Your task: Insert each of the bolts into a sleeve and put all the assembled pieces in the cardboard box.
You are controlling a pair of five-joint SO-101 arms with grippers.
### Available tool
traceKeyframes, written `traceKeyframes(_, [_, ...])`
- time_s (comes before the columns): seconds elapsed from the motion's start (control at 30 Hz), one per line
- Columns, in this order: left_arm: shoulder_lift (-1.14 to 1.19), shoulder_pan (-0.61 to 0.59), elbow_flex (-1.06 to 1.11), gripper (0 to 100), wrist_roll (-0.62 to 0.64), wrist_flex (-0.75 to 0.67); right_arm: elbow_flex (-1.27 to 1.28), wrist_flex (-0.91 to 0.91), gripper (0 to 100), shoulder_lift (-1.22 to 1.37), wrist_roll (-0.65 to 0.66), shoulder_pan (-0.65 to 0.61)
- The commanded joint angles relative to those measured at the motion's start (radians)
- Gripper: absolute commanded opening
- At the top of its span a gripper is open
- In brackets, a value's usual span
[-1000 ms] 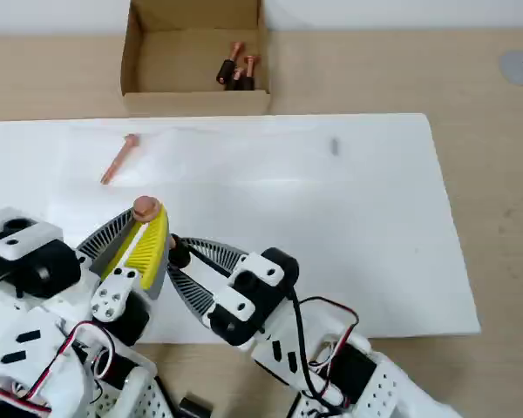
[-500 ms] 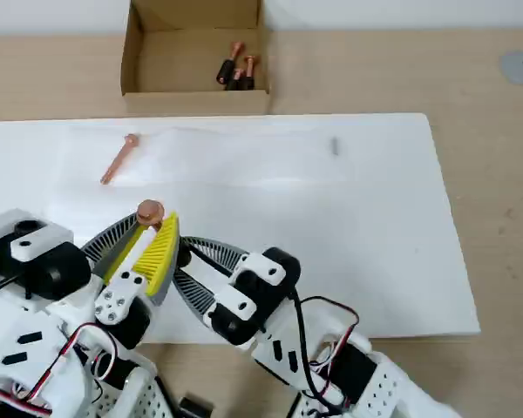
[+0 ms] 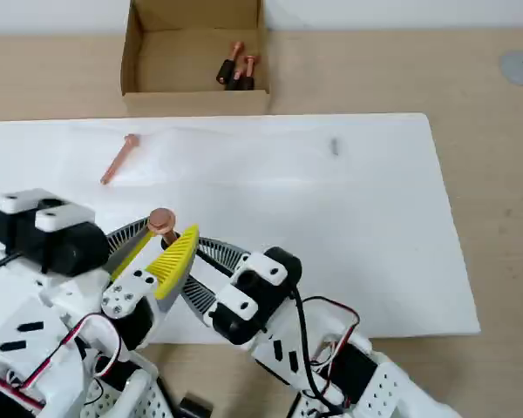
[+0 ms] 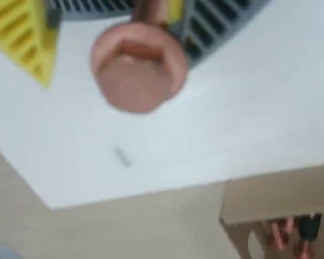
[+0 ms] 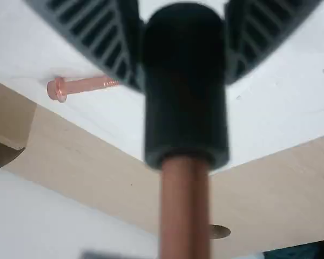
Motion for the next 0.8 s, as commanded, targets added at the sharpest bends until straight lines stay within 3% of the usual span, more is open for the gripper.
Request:
traceKeyframes(0.0, [0.065,0.011,-0.106,18,-0.011,0.066,-0.005,-0.02,0.9,-0.159,-0.006,0.018])
traceKeyframes(0.33, [0.163,0.011,-0.281,19,-0.14,0.245,-0.01,-0.02,0.9,-0.16,-0.005,0.054])
traceKeyframes(0.63, [0.216,0.011,-0.384,19,-0.135,0.285,-0.035,-0.02,0.9,-0.156,-0.002,0.077])
traceKeyframes(0.77, [0.24,0.011,-0.465,19,-0.101,0.282,-0.035,-0.028,0.9,-0.156,-0.002,0.157])
